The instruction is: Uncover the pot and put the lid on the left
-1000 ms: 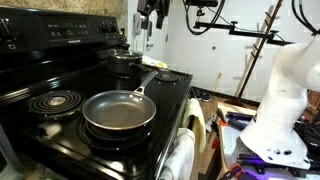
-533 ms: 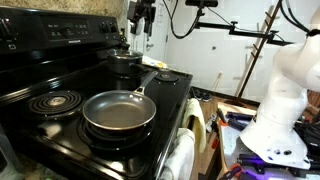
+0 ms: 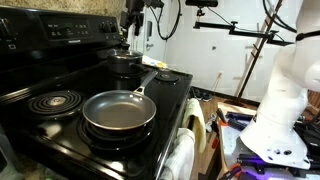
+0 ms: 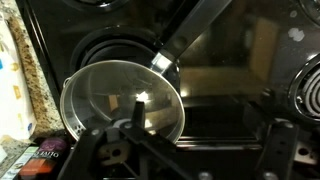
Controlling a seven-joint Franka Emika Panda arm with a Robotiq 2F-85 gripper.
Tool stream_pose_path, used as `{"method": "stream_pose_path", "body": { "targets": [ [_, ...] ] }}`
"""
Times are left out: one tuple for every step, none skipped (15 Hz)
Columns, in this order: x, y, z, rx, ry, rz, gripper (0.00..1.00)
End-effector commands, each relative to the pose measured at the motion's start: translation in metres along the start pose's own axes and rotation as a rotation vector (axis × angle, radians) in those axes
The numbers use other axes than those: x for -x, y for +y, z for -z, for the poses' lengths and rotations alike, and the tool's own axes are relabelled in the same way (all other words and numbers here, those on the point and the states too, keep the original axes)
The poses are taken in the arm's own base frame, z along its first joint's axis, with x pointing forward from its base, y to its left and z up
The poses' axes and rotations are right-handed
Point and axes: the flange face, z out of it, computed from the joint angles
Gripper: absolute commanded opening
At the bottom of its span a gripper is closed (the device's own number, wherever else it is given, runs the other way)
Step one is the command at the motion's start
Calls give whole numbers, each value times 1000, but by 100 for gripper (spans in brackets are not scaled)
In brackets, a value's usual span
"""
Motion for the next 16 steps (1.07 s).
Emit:
{"method": "stream_pose_path", "body": {
  "targets": [
    [-26, 21, -8, -18, 8, -16, 100],
    [-13, 13, -7, 3, 1, -24, 100],
    [-17, 17, -9, 3, 3, -31, 100],
    [-21, 19, -11, 4, 3, -34, 100],
    [-22, 19, -12, 4, 4, -35, 100],
    [-23, 19, -12, 4, 5, -34, 100],
    [-25, 22, -15, -2, -6, -64, 100],
    [-27, 25, -18, -7, -2, -67, 100],
    [-31, 31, -21, 3, -10, -87, 100],
    [-34, 37, -24, -11, -26, -96, 100],
    [-38, 44, -28, -15, -35, -99, 100],
    [-41, 49, -32, -26, -45, -107, 100],
    [-45, 56, -34, -48, -61, -116, 100],
    [-49, 61, -37, -54, -75, -114, 100],
    [-52, 65, -39, -58, -88, -121, 100],
    [-56, 69, -40, -74, -101, -123, 100]
  ]
}}
